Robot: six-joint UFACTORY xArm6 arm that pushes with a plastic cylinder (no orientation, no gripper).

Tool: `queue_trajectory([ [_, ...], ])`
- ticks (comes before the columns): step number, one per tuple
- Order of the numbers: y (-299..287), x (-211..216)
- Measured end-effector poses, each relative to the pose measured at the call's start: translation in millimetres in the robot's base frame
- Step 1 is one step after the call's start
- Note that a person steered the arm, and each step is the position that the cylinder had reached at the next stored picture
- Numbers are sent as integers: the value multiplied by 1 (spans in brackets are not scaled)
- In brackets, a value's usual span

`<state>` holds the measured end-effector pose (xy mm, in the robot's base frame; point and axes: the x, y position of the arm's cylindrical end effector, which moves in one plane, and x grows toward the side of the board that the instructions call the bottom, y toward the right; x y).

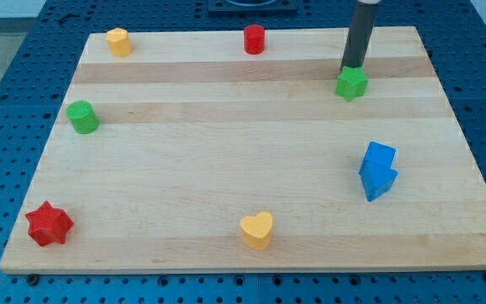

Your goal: Push green circle towards the center

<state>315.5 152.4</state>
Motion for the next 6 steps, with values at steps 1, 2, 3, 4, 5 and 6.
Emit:
queue_trajectory([
  [1, -17, 10],
  [2, -28, 16],
  [3, -35, 14],
  [4, -97, 57],
  [5, -169, 100],
  [6, -262, 142],
])
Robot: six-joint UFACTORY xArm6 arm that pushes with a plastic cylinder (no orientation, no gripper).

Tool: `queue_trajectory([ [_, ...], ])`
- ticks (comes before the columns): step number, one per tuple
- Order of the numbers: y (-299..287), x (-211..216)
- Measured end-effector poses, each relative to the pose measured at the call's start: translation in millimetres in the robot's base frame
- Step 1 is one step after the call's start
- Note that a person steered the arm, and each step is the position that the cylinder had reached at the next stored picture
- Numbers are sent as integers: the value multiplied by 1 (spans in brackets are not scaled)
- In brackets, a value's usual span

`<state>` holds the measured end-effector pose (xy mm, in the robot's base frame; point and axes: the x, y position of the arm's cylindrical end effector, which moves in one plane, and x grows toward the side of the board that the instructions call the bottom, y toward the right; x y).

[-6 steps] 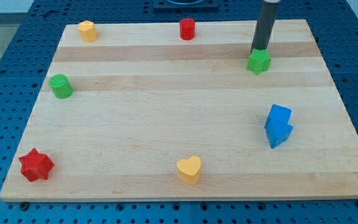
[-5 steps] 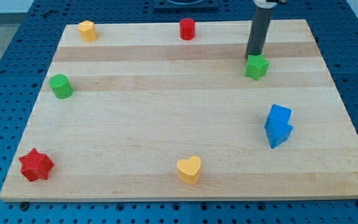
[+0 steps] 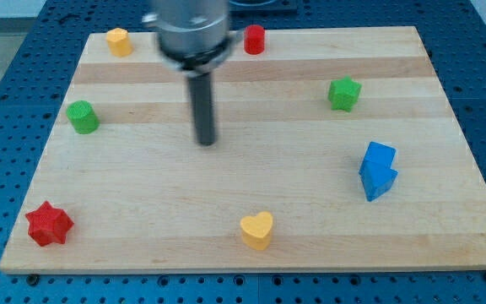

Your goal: Push green circle towards the center

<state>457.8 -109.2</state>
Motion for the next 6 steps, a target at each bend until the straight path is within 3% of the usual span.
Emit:
queue_trajectory([
  [1, -101, 17],
  [2, -175, -13],
  [3, -196, -28],
  [5, -174, -83],
  [6, -166, -84],
])
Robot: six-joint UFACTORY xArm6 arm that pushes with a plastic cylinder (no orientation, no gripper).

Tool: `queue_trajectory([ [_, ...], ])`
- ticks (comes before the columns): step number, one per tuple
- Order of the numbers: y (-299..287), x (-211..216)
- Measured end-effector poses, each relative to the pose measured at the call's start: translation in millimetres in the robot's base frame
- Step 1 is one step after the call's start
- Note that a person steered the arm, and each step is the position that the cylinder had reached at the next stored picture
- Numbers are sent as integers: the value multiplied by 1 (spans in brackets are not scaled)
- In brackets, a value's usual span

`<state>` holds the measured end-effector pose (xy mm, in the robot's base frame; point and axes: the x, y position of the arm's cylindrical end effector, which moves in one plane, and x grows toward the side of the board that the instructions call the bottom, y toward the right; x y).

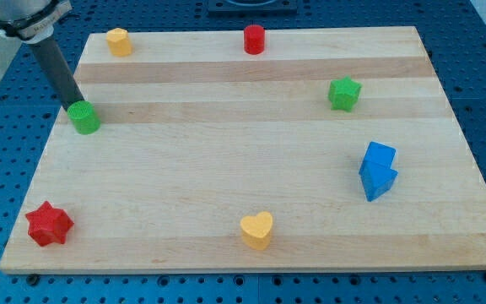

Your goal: Push green circle towards the center

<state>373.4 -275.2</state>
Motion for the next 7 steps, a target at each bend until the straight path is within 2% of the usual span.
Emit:
queue_trajectory([
  [1, -29, 2],
  [3, -29, 45],
  [5, -19, 22],
  [7, 16, 38],
])
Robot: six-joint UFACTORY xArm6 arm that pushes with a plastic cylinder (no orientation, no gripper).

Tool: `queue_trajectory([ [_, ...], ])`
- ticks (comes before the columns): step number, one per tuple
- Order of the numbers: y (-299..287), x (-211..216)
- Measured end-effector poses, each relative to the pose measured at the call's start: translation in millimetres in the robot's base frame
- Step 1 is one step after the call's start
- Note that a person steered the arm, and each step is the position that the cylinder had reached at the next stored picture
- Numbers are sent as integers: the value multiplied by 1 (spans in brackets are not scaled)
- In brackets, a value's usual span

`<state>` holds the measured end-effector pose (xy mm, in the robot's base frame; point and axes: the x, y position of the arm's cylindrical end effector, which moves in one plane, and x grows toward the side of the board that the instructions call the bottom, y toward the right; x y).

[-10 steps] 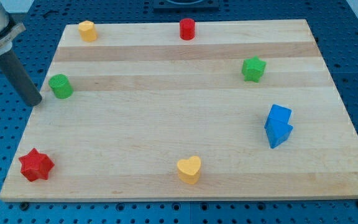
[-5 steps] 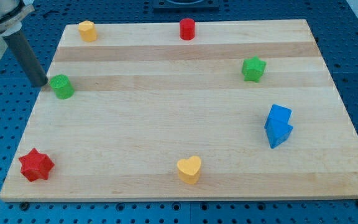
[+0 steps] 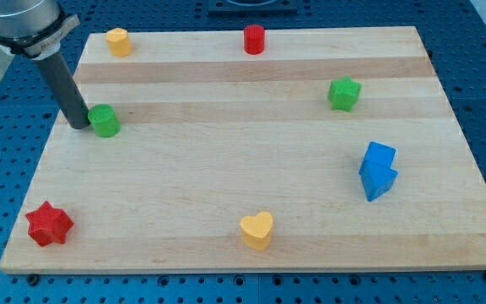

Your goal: Push green circle towards the center

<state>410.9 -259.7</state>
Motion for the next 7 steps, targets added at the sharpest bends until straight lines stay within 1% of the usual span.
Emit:
queue_trajectory([
  [2, 63, 5],
  [6, 123, -38],
  [7, 141, -31],
])
